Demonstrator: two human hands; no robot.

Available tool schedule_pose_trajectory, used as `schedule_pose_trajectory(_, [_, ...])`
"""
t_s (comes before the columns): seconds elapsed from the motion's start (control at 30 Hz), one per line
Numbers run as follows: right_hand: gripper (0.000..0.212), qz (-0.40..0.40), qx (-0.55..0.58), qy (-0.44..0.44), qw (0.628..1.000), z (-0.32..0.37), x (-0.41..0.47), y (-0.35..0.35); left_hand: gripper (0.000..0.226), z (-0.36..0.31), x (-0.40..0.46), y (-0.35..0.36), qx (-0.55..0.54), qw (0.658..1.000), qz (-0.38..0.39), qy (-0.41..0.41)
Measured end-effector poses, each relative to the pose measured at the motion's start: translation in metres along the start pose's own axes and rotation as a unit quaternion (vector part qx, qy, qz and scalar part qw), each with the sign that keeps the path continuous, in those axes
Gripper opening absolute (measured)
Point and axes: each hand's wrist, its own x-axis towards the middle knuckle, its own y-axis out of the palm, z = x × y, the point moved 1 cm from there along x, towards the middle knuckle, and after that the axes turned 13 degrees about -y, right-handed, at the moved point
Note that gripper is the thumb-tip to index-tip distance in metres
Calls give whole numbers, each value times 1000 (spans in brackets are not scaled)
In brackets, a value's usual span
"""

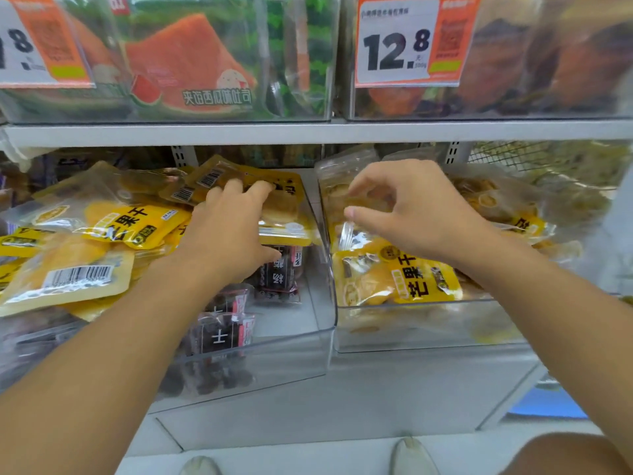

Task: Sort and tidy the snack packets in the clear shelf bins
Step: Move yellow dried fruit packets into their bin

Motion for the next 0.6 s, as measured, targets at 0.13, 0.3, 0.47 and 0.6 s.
schedule_pose_trajectory(0.13, [23, -101, -29, 78, 991, -34, -20, -37, 102, -4, -7, -16, -83, 996, 34, 23])
schedule_pose_trajectory(0.3, [71, 72, -180, 165, 967, -78, -29, -28, 82, -38, -12, -9, -64, 992, 21, 108])
schedule_pose_trajectory(0.47, [24, 55, -172, 136, 974, -89, -21, -17, 75, -51, -7, 1, -91, 987, 18, 129])
schedule_pose_trajectory(0.6, [11, 25, -214, 97, 972, -80, -22, -28, 74, -44, -1, 1, -72, 989, 1, 127])
